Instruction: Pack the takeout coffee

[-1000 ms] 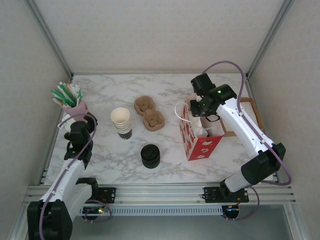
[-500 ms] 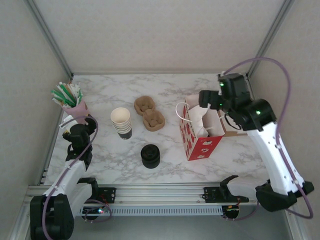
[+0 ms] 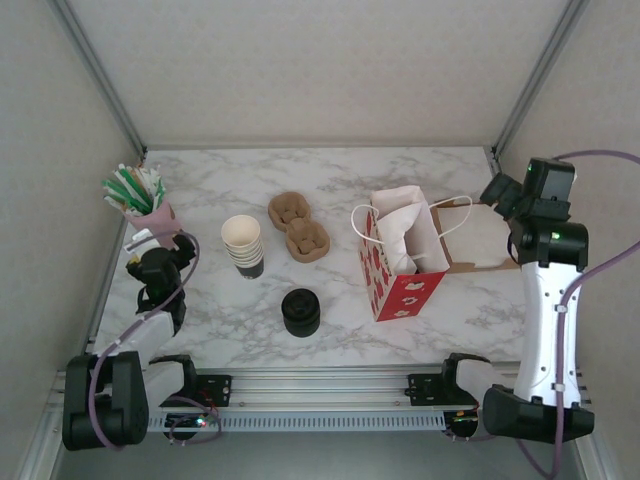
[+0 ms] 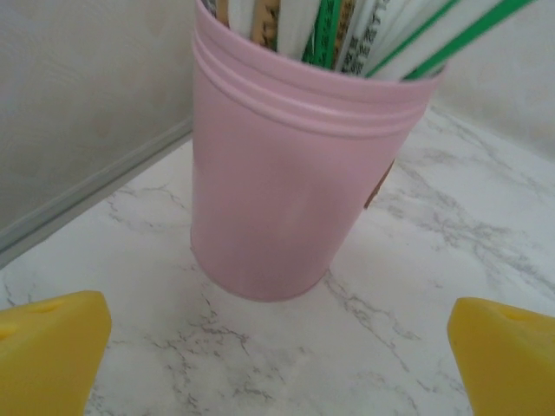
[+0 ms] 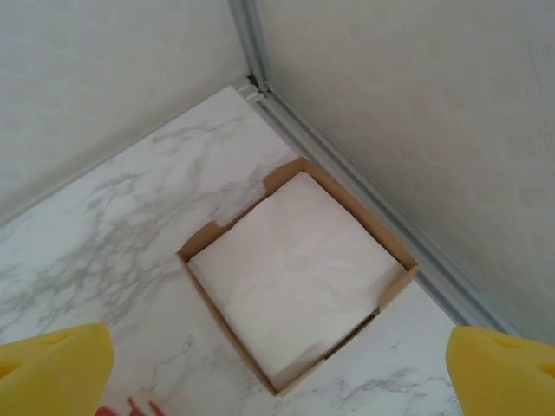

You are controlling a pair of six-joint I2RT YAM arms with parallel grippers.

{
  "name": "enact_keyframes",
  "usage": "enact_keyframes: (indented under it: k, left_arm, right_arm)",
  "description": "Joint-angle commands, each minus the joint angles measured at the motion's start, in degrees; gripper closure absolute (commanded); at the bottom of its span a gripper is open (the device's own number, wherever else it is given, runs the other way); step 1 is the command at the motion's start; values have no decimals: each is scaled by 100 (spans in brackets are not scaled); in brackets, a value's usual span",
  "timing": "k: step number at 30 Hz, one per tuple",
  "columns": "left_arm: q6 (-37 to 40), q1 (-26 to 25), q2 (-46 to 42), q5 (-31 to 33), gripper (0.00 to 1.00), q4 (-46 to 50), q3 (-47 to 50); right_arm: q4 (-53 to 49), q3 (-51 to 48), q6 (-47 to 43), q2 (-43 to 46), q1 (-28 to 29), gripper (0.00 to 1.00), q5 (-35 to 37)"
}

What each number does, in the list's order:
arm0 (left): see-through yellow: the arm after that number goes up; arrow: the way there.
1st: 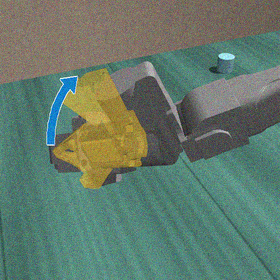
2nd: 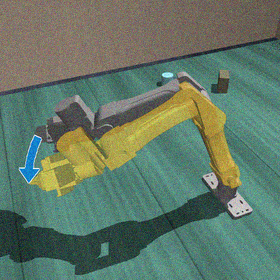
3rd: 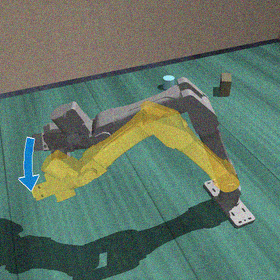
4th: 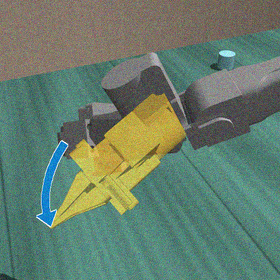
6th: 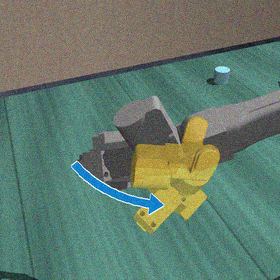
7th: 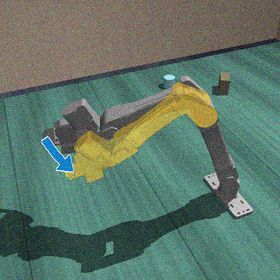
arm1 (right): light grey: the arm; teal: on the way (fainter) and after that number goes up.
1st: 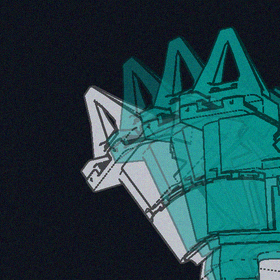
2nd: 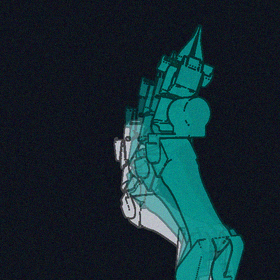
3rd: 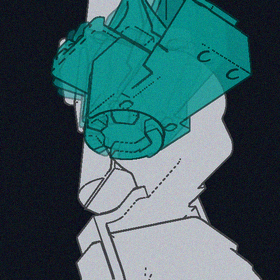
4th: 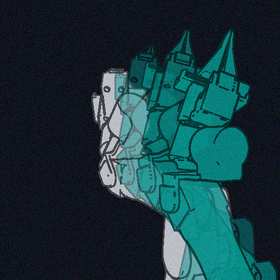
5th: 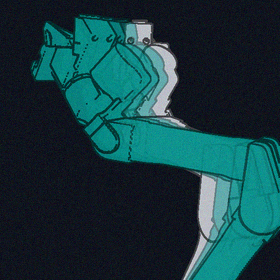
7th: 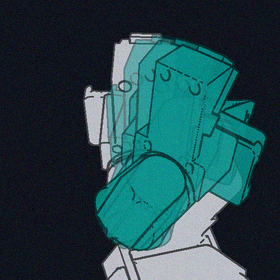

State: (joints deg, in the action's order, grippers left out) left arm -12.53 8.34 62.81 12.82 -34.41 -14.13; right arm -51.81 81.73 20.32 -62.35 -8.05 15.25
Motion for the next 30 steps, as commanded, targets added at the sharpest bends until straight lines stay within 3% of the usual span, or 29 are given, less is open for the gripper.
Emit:
enact_keyframes:
  k: [1, 8, 15, 20, 30]
  left_arm:
    - [189, 54, 249, -217, 0, -508, -99]
    - [313, 54, 651, -391, 0, -1369, 42]
    - [313, 45, 1353, -781, 0, -2201, -99]
    - [290, 3, 1899, -1125, 0, -2931, -149]
    - [638, -303, 2142, -1098, 0, -3002, -241]
  right_arm:
    - [898, -798, 146, 127, -196, 1, -333]
    - [3298, -3090, -128, 468, -197, 1, -418]
    - [5555, -4627, -320, -96, -188, 1, -397]
    - [6998, -5297, -482, -735, -84, 1, -431]
    - [9122, -5831, -1141, -1933, 786, 1, -372]
